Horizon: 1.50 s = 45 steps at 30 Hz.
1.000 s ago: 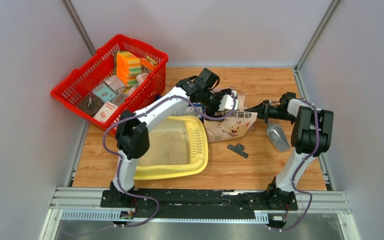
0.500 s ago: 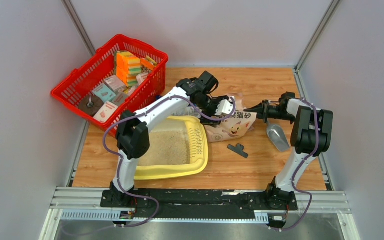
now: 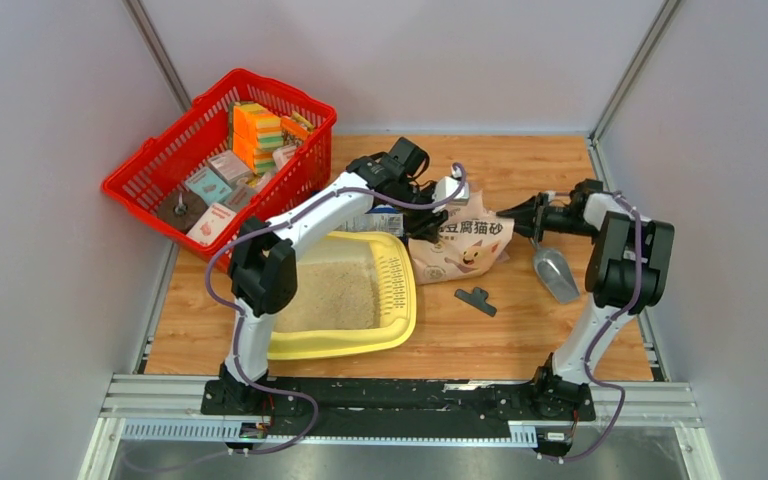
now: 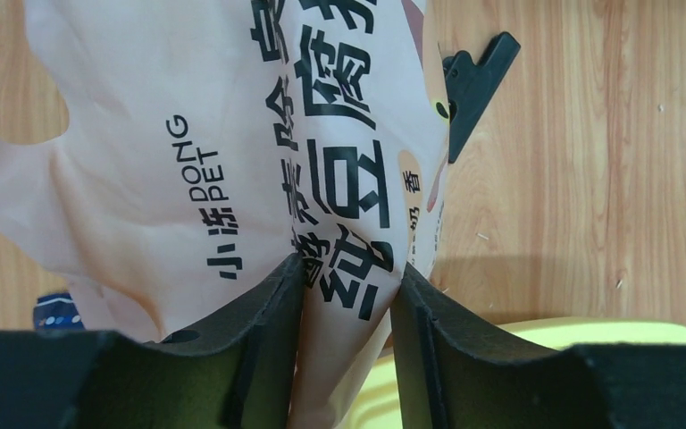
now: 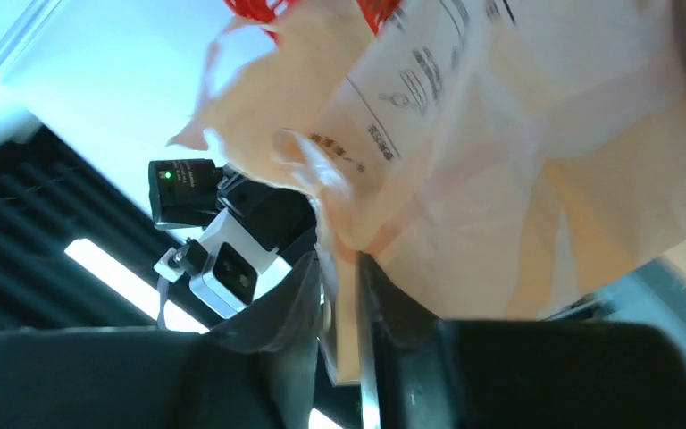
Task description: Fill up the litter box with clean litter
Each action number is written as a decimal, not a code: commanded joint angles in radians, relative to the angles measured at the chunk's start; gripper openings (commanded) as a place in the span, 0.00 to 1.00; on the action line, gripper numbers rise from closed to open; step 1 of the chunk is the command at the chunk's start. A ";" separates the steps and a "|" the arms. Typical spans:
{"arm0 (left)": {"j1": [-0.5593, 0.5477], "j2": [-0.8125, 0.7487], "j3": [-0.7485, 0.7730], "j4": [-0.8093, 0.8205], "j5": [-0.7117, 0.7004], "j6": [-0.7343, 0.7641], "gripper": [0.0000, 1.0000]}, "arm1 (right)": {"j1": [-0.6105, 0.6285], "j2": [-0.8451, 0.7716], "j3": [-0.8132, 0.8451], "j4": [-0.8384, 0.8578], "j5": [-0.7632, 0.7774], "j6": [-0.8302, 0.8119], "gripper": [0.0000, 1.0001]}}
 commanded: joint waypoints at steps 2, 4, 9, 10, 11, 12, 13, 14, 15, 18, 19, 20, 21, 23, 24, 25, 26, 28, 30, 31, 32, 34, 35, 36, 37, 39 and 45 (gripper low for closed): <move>0.022 -0.023 -0.038 0.039 0.095 -0.113 0.45 | -0.083 -0.019 0.344 -0.258 0.203 -0.494 0.40; 0.025 -0.020 -0.042 0.042 0.120 -0.120 0.44 | -0.084 -0.016 0.523 -0.387 0.273 -0.643 0.49; 0.039 -0.020 -0.045 0.101 0.146 -0.196 0.42 | -0.051 -0.133 0.732 -0.666 0.200 -1.399 0.57; 0.042 -0.018 -0.045 0.112 0.152 -0.208 0.42 | -0.031 -0.176 0.685 -0.688 0.226 -1.497 0.58; 0.045 -0.017 -0.045 0.123 0.163 -0.222 0.42 | 0.012 -0.219 0.645 -0.691 0.241 -1.629 0.60; 0.048 -0.017 -0.045 0.138 0.166 -0.247 0.42 | 0.037 -0.323 0.581 -0.679 0.258 -1.819 0.62; 0.051 -0.014 -0.045 0.144 0.169 -0.256 0.42 | 0.057 -0.371 0.518 -0.594 0.295 -1.889 0.64; 0.053 -0.012 -0.043 0.150 0.184 -0.264 0.42 | 0.093 -0.426 0.372 -0.531 0.309 -1.935 0.68; 0.054 -0.012 -0.043 0.152 0.190 -0.268 0.41 | 0.109 -0.471 0.304 -0.460 0.324 -2.002 0.71; 0.057 -0.006 -0.042 0.151 0.201 -0.276 0.41 | 0.158 -0.600 0.098 -0.201 0.335 -2.064 0.85; 0.056 -0.003 -0.042 0.150 0.204 -0.279 0.41 | 0.185 -0.623 0.064 -0.120 0.339 -2.086 0.87; 0.059 0.000 -0.040 0.150 0.212 -0.284 0.41 | 0.198 -0.622 0.042 -0.115 0.341 -2.124 0.89; 0.059 0.002 -0.037 0.150 0.213 -0.288 0.41 | 0.207 -0.613 0.047 -0.122 0.337 -2.159 0.89; 0.059 0.008 -0.034 0.154 0.218 -0.294 0.41 | 0.234 -0.555 0.067 -0.180 0.333 -2.245 0.89; 0.059 0.010 -0.032 0.158 0.221 -0.304 0.41 | 0.241 -0.531 0.100 -0.211 0.324 -2.282 0.89; 0.060 0.013 -0.032 0.163 0.222 -0.310 0.41 | 0.250 -0.508 0.114 -0.269 0.321 -2.361 0.89; 0.060 0.013 -0.034 0.166 0.221 -0.314 0.41 | 0.255 -0.467 0.128 -0.288 0.321 -2.389 0.89; 0.062 0.014 -0.031 0.170 0.226 -0.325 0.41 | 0.283 -0.436 0.140 -0.297 0.318 -2.428 0.89; 0.063 0.017 -0.026 0.174 0.226 -0.337 0.40 | 0.294 -0.402 0.140 -0.297 0.326 -2.486 0.89; 0.066 0.019 -0.026 0.177 0.226 -0.343 0.39 | 0.305 -0.392 0.136 -0.296 0.329 -2.500 0.90; 0.070 0.020 -0.025 0.180 0.227 -0.350 0.39 | 0.310 -0.382 0.134 -0.297 0.335 -2.523 0.90; 0.076 0.022 -0.025 0.189 0.232 -0.370 0.38 | 0.317 -0.343 0.130 -0.293 0.355 -2.544 0.90; 0.080 0.020 -0.029 0.192 0.233 -0.376 0.37 | 0.316 -0.330 0.130 -0.291 0.359 -2.548 0.90; 0.080 0.020 -0.029 0.200 0.232 -0.382 0.37 | 0.317 -0.310 0.131 -0.288 0.372 -2.546 0.90; 0.082 0.019 -0.029 0.200 0.233 -0.382 0.36 | 0.318 -0.297 0.134 -0.286 0.379 -2.546 0.90; 0.083 0.016 -0.034 0.200 0.239 -0.382 0.35 | 0.316 -0.281 0.140 -0.285 0.396 -2.542 0.90; 0.100 0.003 -0.055 0.209 0.255 -0.390 0.33 | 0.291 -0.226 0.168 -0.250 0.384 -2.399 0.89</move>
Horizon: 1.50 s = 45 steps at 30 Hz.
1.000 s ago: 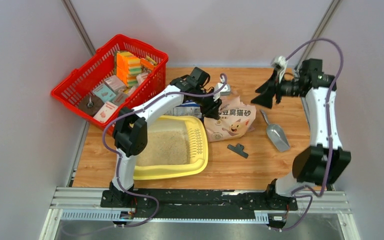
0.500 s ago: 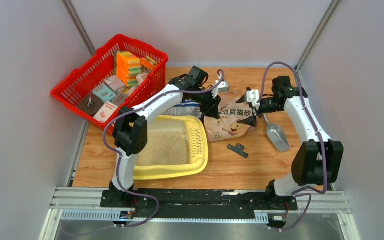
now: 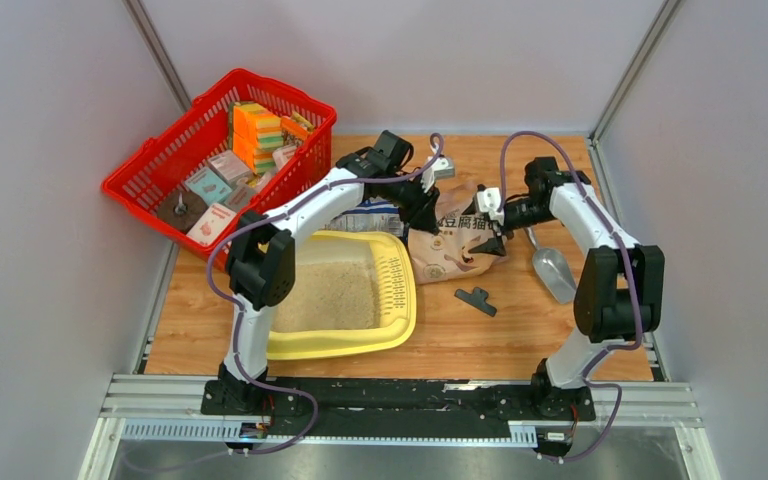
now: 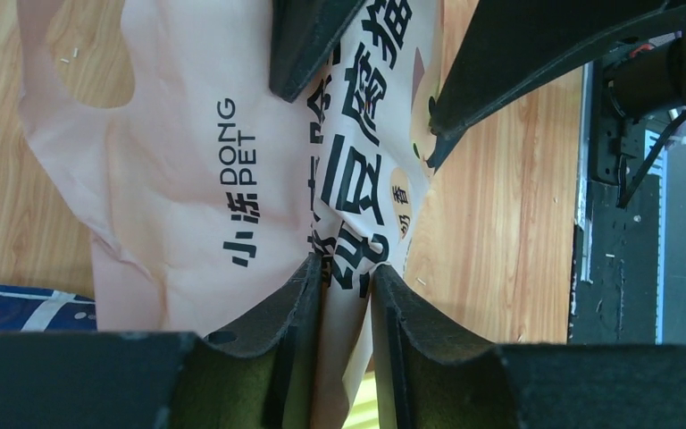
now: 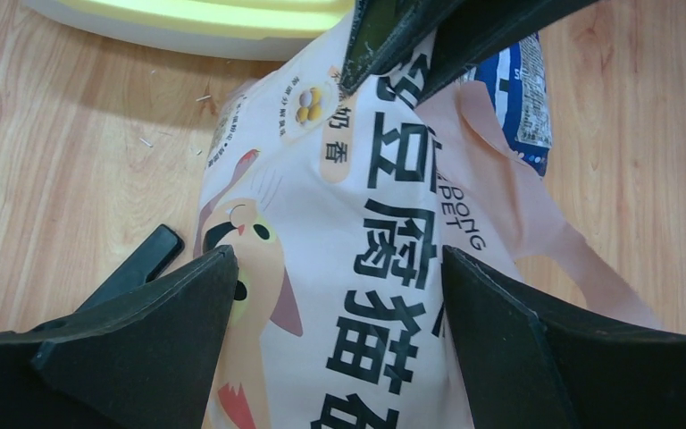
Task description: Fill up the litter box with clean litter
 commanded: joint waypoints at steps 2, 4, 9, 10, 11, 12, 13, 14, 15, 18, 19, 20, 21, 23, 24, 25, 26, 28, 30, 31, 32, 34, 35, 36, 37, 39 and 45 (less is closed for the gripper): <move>0.012 -0.024 -0.015 0.054 0.068 -0.032 0.32 | -0.029 0.034 0.073 0.055 -0.018 0.142 0.89; 0.012 -0.032 -0.026 0.057 0.070 -0.023 0.32 | -0.036 0.037 0.073 0.087 -0.015 0.189 0.89; 0.020 -0.032 -0.036 0.082 0.071 -0.052 0.31 | -0.036 0.036 0.051 0.091 0.004 0.271 0.84; 0.024 -0.032 -0.044 0.091 0.071 -0.061 0.31 | -0.036 0.031 0.030 0.089 0.004 0.278 0.84; 0.026 -0.033 -0.050 0.105 0.071 -0.075 0.32 | -0.036 0.027 0.016 0.091 0.004 0.289 0.83; 0.026 -0.036 -0.055 0.112 0.070 -0.080 0.32 | -0.036 0.021 0.004 0.089 0.001 0.297 0.83; 0.032 -0.038 -0.062 0.117 0.071 -0.084 0.33 | -0.036 0.019 -0.018 0.091 0.002 0.304 0.82; 0.035 -0.038 -0.067 0.131 0.068 -0.102 0.33 | -0.036 0.018 -0.027 0.091 0.002 0.312 0.82; 0.040 -0.041 -0.070 0.140 0.070 -0.116 0.33 | -0.038 0.011 -0.038 0.089 0.004 0.327 0.81; 0.058 -0.039 -0.093 0.177 0.070 -0.162 0.33 | -0.038 0.002 -0.074 0.094 0.010 0.349 0.80; 0.060 -0.041 -0.101 0.185 0.073 -0.170 0.33 | -0.041 -0.002 -0.084 0.106 0.008 0.366 0.80; 0.066 -0.041 -0.105 0.195 0.076 -0.179 0.33 | -0.041 -0.005 -0.097 0.118 0.005 0.389 0.79; 0.069 -0.042 -0.110 0.200 0.079 -0.182 0.33 | -0.041 -0.009 -0.104 0.133 0.002 0.413 0.78; 0.070 -0.042 -0.116 0.206 0.090 -0.185 0.30 | -0.039 -0.010 -0.111 0.169 0.002 0.487 0.76; 0.073 -0.046 -0.119 0.208 0.091 -0.185 0.27 | -0.041 -0.013 -0.116 0.187 -0.001 0.525 0.75; 0.072 -0.047 -0.128 0.211 0.094 -0.185 0.22 | -0.071 -0.012 -0.117 0.227 -0.002 0.595 0.73; 0.073 -0.050 -0.130 0.223 0.096 -0.192 0.21 | -0.075 -0.012 -0.116 0.235 -0.004 0.619 0.72; 0.077 -0.055 -0.136 0.229 0.099 -0.202 0.16 | -0.085 -0.010 -0.105 0.242 -0.007 0.680 0.68; 0.080 -0.058 -0.145 0.243 0.111 -0.207 0.10 | -0.095 -0.010 -0.099 0.261 -0.011 0.726 0.65; 0.080 -0.061 -0.154 0.251 0.116 -0.210 0.09 | -0.104 -0.009 -0.099 0.258 -0.012 0.741 0.62; 0.081 -0.064 -0.159 0.258 0.117 -0.215 0.08 | -0.107 -0.009 -0.101 0.258 -0.012 0.755 0.60; 0.087 -0.069 -0.176 0.283 0.120 -0.244 0.06 | -0.116 -0.013 -0.113 0.258 -0.004 0.762 0.56; 0.089 -0.070 -0.181 0.292 0.125 -0.256 0.05 | -0.119 -0.013 -0.116 0.258 -0.002 0.772 0.55; 0.090 -0.075 -0.187 0.298 0.125 -0.264 0.04 | -0.121 -0.009 -0.116 0.262 -0.005 0.787 0.53; 0.092 -0.079 -0.194 0.303 0.128 -0.267 0.02 | -0.127 -0.006 -0.108 0.266 -0.007 0.806 0.50; 0.092 -0.087 -0.201 0.301 0.128 -0.267 0.00 | -0.136 0.002 -0.095 0.275 -0.018 0.878 0.45; 0.103 -0.116 -0.228 0.307 0.128 -0.273 0.00 | -0.174 0.037 0.007 0.223 -0.053 0.959 0.26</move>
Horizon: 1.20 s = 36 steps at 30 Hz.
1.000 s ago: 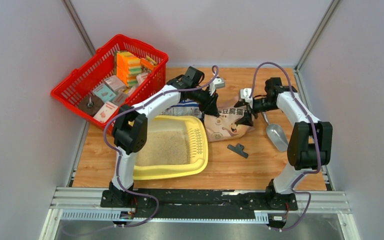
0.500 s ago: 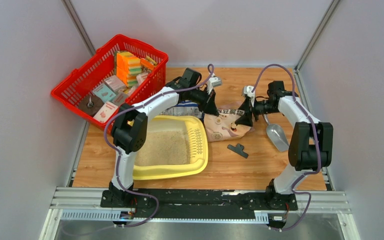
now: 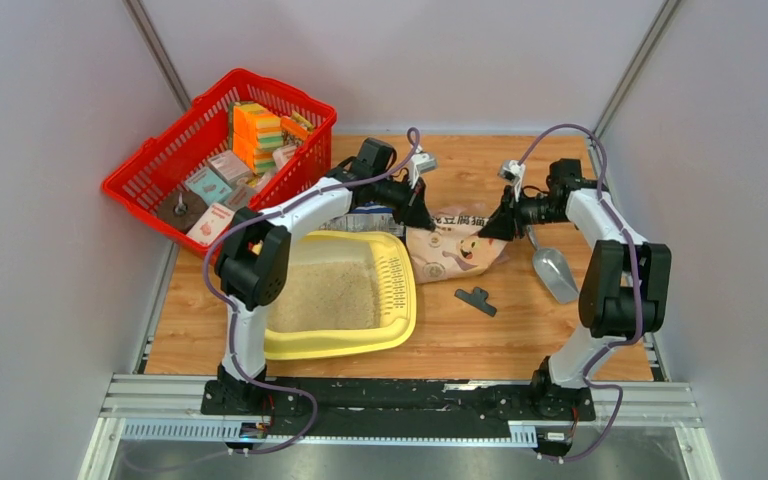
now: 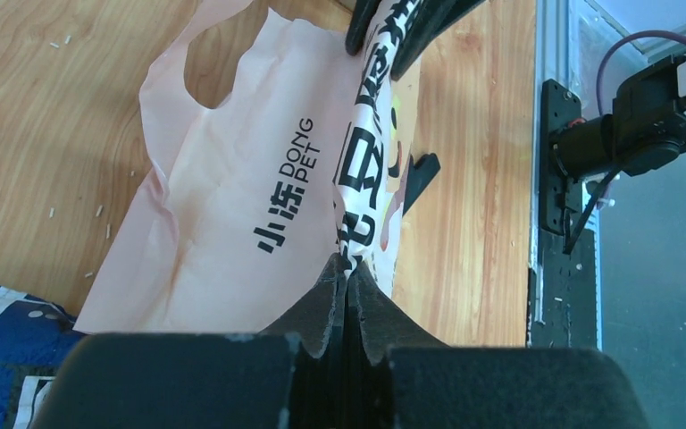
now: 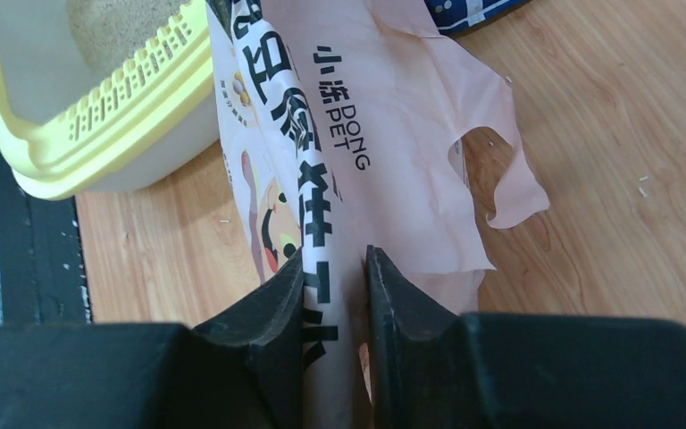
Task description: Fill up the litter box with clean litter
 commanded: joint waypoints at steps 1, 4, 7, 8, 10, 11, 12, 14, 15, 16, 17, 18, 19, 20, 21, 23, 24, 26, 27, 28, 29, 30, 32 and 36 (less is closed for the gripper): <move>0.036 -0.079 -0.014 -0.012 0.006 -0.017 0.00 | -0.040 0.025 0.101 -0.044 -0.008 0.086 0.20; 0.035 -0.079 -0.016 0.014 0.007 -0.054 0.01 | -0.038 0.033 0.125 -0.069 -0.037 0.113 0.14; 0.032 -0.097 -0.016 0.043 0.018 -0.037 0.29 | -0.034 0.053 0.144 -0.145 -0.055 0.071 0.14; 0.030 -0.117 -0.023 0.072 0.018 -0.030 0.35 | -0.031 0.067 0.145 -0.164 -0.058 0.058 0.14; 0.012 -0.125 -0.020 0.089 0.003 0.059 0.47 | -0.031 0.080 0.147 -0.208 -0.072 0.038 0.14; 0.006 -0.110 0.004 0.051 0.003 0.113 0.49 | -0.031 0.090 0.148 -0.220 -0.078 0.023 0.14; -0.014 -0.093 0.077 0.002 0.001 0.168 0.52 | -0.031 0.103 0.153 -0.248 -0.092 0.015 0.13; -0.028 -0.034 0.153 -0.132 0.018 0.291 0.54 | -0.027 0.113 0.170 -0.276 -0.100 -0.011 0.12; -0.033 -0.012 0.214 -0.184 0.024 0.330 0.54 | -0.027 0.116 0.173 -0.282 -0.101 -0.012 0.12; -0.042 0.008 0.240 -0.198 0.039 0.342 0.54 | -0.027 0.116 0.176 -0.282 -0.103 -0.015 0.12; -0.048 0.042 0.259 -0.204 0.041 0.346 0.55 | -0.026 0.114 0.179 -0.280 -0.100 -0.018 0.12; -0.054 0.057 0.291 -0.213 0.042 0.346 0.55 | -0.023 0.116 0.182 -0.280 -0.098 -0.018 0.11; -0.065 0.070 0.302 -0.216 0.048 0.348 0.54 | -0.023 0.119 0.183 -0.277 -0.097 -0.017 0.11; -0.070 0.089 0.314 -0.222 0.052 0.348 0.55 | -0.023 0.120 0.191 -0.279 -0.098 -0.015 0.11; -0.074 0.094 0.323 -0.230 0.050 0.346 0.55 | -0.023 0.123 0.194 -0.279 -0.098 -0.011 0.11; -0.083 0.097 0.316 -0.224 0.044 0.343 0.55 | -0.023 0.127 0.199 -0.279 -0.100 -0.011 0.11; -0.085 0.099 0.299 -0.218 0.039 0.340 0.55 | -0.021 0.127 0.199 -0.279 -0.100 -0.012 0.11; -0.093 0.097 0.285 -0.216 -0.002 0.339 0.57 | -0.021 0.128 0.199 -0.280 -0.100 -0.014 0.11; -0.094 0.096 0.271 -0.213 -0.026 0.336 0.57 | -0.020 0.128 0.197 -0.280 -0.101 -0.014 0.11; -0.096 0.099 0.267 -0.206 -0.074 0.325 0.57 | -0.018 0.127 0.196 -0.279 -0.100 -0.017 0.11; -0.096 0.103 0.263 -0.206 -0.095 0.319 0.57 | -0.018 0.122 0.194 -0.280 -0.100 -0.018 0.11; -0.093 0.106 0.271 -0.218 -0.117 0.314 0.53 | -0.017 0.122 0.190 -0.280 -0.098 -0.018 0.10; -0.085 0.111 0.285 -0.239 -0.132 0.311 0.37 | -0.017 0.117 0.187 -0.280 -0.094 -0.017 0.09; -0.047 0.074 0.262 -0.212 -0.116 0.229 0.09 | -0.018 0.113 0.191 -0.282 -0.089 -0.017 0.06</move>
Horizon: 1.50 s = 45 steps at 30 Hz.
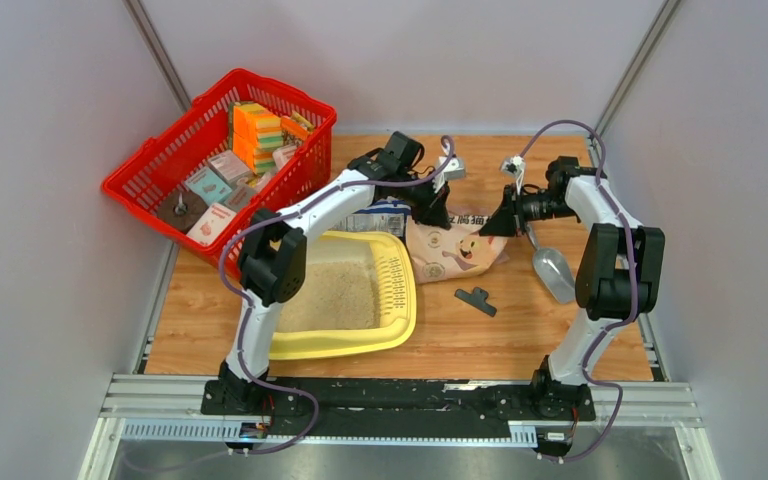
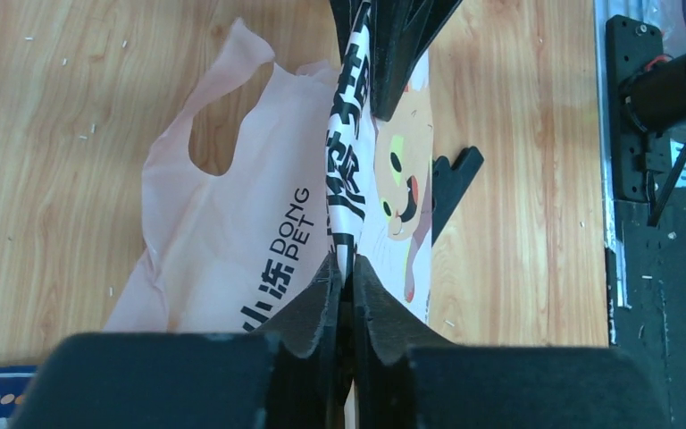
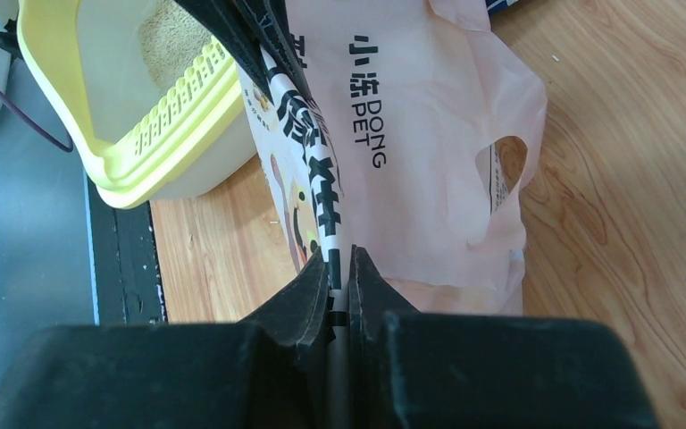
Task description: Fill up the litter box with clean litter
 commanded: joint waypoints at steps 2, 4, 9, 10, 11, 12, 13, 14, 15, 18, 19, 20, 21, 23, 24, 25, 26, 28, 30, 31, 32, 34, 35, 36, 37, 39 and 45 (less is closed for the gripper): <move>0.056 -0.093 -0.054 0.081 -0.026 -0.111 0.04 | 0.000 -0.016 0.044 -0.033 -0.035 0.006 0.06; 0.081 -0.146 -0.138 0.179 -0.035 -0.215 0.01 | -0.003 -0.004 0.057 -0.033 -0.043 0.022 0.05; 0.105 -0.206 -0.351 0.441 -0.006 -0.523 0.00 | -0.013 0.062 0.115 -0.137 -0.117 0.011 0.04; 0.104 -0.206 -0.370 0.468 0.002 -0.554 0.00 | -0.013 0.085 0.124 -0.166 -0.127 -0.007 0.04; 0.098 -0.205 -0.383 0.492 0.007 -0.583 0.00 | -0.013 0.097 0.135 -0.206 -0.138 -0.020 0.04; 0.093 -0.202 -0.393 0.512 0.010 -0.611 0.00 | -0.013 0.105 0.135 -0.214 -0.141 -0.024 0.04; 0.087 -0.196 -0.391 0.520 0.034 -0.609 0.00 | -0.013 0.111 0.133 -0.221 -0.143 -0.029 0.04; 0.073 -0.194 -0.375 0.526 0.045 -0.602 0.06 | -0.013 0.126 0.130 -0.243 -0.143 -0.038 0.04; 0.065 -0.189 -0.361 0.526 0.051 -0.574 0.13 | -0.013 0.133 0.127 -0.257 -0.141 -0.053 0.04; 0.033 -0.154 -0.269 0.504 0.050 -0.504 0.34 | -0.013 0.166 0.133 -0.293 -0.154 -0.073 0.04; 0.024 -0.127 -0.238 0.488 0.050 -0.476 0.36 | -0.013 0.172 0.136 -0.304 -0.157 -0.086 0.04; 0.015 -0.108 -0.170 0.465 0.054 -0.447 0.41 | -0.013 0.188 0.141 -0.324 -0.169 -0.095 0.05; 0.001 -0.088 -0.134 0.403 0.063 -0.377 0.42 | -0.013 0.195 0.153 -0.333 -0.172 -0.101 0.05; -0.010 -0.028 -0.041 0.308 0.088 -0.285 0.44 | -0.013 0.211 0.165 -0.350 -0.180 -0.112 0.05; -0.016 -0.012 -0.020 0.286 0.106 -0.263 0.45 | -0.013 0.212 0.170 -0.356 -0.180 -0.116 0.05; -0.017 0.013 -0.005 0.264 0.117 -0.240 0.46 | -0.011 0.217 0.182 -0.363 -0.180 -0.121 0.05; -0.019 0.027 0.027 0.213 0.134 -0.197 0.47 | -0.011 0.220 0.187 -0.364 -0.177 -0.122 0.05; -0.027 0.051 0.060 0.171 0.151 -0.165 0.47 | -0.010 0.223 0.204 -0.366 -0.169 -0.122 0.05; -0.033 0.059 0.060 0.163 0.149 -0.157 0.49 | -0.007 0.226 0.215 -0.370 -0.163 -0.121 0.05; -0.042 0.061 0.061 0.161 0.136 -0.151 0.52 | -0.005 0.228 0.224 -0.373 -0.160 -0.119 0.05; -0.047 0.064 0.061 0.160 0.113 -0.143 0.52 | -0.003 0.226 0.227 -0.376 -0.160 -0.122 0.05; -0.053 0.071 0.049 0.164 0.093 -0.139 0.55 | 0.000 0.225 0.231 -0.376 -0.157 -0.121 0.05; -0.051 0.074 0.047 0.169 0.074 -0.139 0.56 | 0.001 0.223 0.238 -0.376 -0.155 -0.118 0.05; -0.053 0.082 0.046 0.168 0.067 -0.134 0.56 | 0.003 0.222 0.238 -0.376 -0.154 -0.116 0.05; -0.051 0.085 0.043 0.161 0.059 -0.129 0.54 | 0.004 0.215 0.239 -0.376 -0.149 -0.115 0.05; -0.051 0.085 0.035 0.151 0.059 -0.114 0.43 | 0.006 0.208 0.233 -0.375 -0.132 -0.124 0.05; -0.045 0.056 0.015 0.129 0.028 -0.137 0.07 | -0.002 0.166 0.230 -0.320 -0.097 -0.106 0.08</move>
